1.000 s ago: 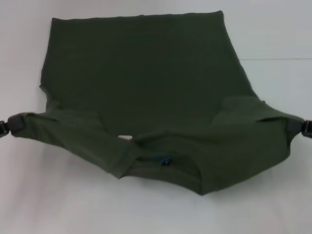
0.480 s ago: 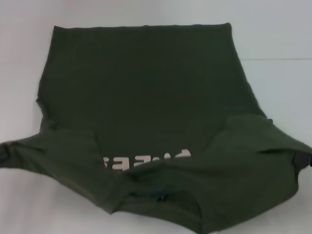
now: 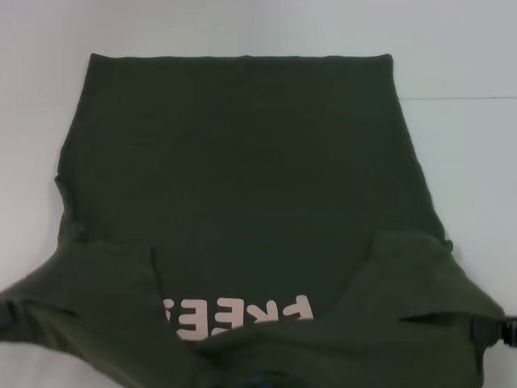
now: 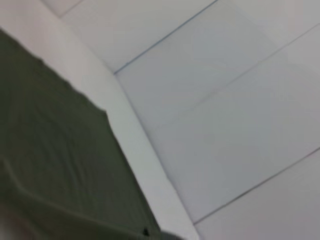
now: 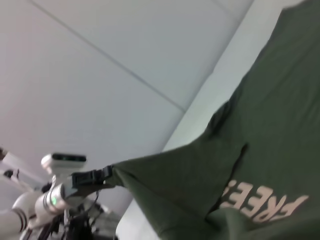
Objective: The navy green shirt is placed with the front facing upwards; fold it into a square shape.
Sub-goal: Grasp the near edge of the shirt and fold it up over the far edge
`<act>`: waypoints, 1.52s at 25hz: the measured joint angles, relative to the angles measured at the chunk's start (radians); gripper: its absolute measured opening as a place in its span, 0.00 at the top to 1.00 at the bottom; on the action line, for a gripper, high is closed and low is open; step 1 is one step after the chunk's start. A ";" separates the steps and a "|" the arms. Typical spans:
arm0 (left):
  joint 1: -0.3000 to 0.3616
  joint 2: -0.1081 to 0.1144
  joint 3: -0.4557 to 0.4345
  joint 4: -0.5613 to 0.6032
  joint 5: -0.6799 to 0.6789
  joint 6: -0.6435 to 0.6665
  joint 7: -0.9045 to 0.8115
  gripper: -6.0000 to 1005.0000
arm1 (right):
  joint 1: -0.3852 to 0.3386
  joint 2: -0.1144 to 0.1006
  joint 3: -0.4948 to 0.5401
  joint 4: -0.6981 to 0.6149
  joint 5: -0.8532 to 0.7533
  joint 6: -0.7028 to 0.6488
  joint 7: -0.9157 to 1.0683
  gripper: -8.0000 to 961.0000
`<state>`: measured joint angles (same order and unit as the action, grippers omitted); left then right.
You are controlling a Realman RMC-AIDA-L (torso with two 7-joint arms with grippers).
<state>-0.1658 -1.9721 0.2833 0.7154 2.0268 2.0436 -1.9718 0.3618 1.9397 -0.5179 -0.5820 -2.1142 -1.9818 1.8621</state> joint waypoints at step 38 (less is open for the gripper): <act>-0.120 0.018 -0.089 -0.062 0.096 -0.027 0.024 0.94 | 0.007 -0.018 0.097 0.001 0.002 0.062 -0.004 0.98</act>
<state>-0.2853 -1.9538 0.1946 0.6531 2.1225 2.0167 -1.9477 0.3689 1.9222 -0.4205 -0.5813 -2.1120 -1.9199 1.8581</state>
